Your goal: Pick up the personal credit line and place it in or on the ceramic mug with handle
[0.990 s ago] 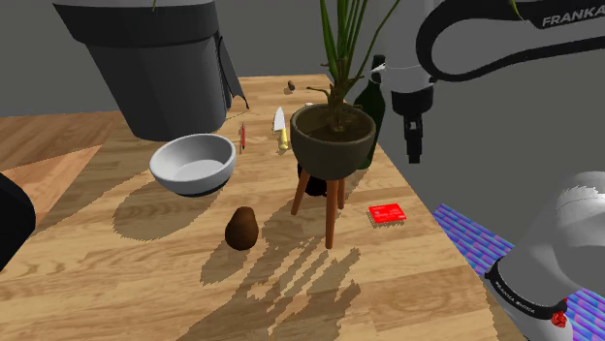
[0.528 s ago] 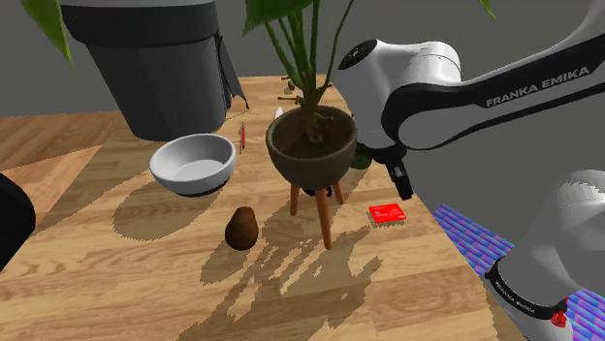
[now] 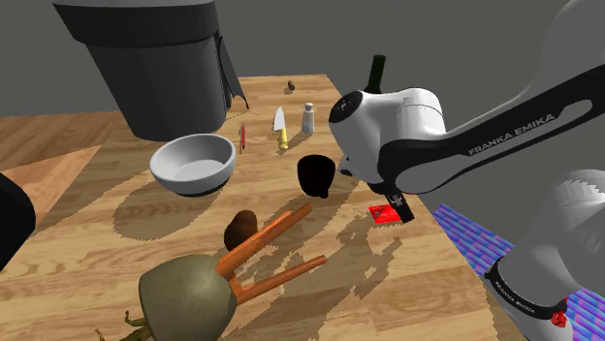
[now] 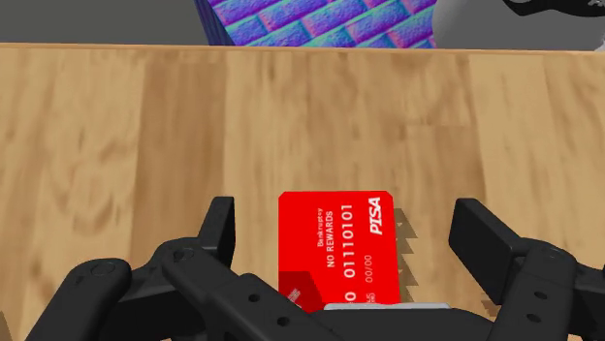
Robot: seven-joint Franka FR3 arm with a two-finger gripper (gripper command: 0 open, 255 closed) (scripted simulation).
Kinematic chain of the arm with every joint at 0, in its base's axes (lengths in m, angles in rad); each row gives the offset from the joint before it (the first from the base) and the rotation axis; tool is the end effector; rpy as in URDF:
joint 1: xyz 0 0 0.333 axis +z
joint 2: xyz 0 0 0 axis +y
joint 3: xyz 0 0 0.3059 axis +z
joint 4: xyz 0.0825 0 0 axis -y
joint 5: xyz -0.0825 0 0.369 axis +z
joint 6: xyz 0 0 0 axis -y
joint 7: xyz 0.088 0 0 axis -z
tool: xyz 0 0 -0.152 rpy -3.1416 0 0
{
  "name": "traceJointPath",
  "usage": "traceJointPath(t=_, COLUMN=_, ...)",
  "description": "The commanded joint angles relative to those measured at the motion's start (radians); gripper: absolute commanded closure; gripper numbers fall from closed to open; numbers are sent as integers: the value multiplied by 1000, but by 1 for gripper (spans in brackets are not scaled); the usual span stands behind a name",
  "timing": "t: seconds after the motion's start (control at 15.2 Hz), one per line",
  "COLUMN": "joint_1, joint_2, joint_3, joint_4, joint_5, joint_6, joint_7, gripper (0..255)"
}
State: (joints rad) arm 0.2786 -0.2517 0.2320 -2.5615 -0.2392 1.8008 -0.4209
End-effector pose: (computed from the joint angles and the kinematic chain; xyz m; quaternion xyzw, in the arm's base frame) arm 0.3110 0.1338 0.2890 0.8346 0.4701 -0.2489 0.1433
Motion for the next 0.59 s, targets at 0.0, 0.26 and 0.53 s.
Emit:
traceJointPath(t=0.0, joint_1=-4, joint_2=0, joint_3=-4, joint_4=-27, joint_5=-7, joint_6=28, joint_7=0, gripper=0)
traceJointPath(t=0.26, joint_1=-7, joint_2=1, joint_3=-7, joint_4=-47, joint_5=-13, joint_6=49, joint_7=2, gripper=0)
traceJointPath(t=0.53, joint_1=-7, joint_2=1, joint_3=-7, joint_4=-47, joint_5=-13, joint_6=49, joint_7=2, gripper=0)
